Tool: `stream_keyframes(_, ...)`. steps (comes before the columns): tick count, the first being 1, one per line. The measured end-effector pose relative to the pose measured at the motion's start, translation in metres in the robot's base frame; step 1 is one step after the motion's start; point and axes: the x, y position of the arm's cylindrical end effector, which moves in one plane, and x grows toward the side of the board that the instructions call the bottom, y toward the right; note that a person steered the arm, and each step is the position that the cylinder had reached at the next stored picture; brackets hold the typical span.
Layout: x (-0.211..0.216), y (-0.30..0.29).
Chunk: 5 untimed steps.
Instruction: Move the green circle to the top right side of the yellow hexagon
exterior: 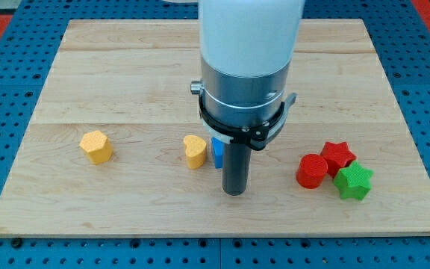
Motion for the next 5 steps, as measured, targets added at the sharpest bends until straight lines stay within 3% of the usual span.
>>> stream_keyframes(1, -0.026, 0.056)
stream_keyframes(2, -0.094, 0.081)
stream_keyframes(3, -0.171, 0.072)
stream_keyframes(5, -0.188, -0.03)
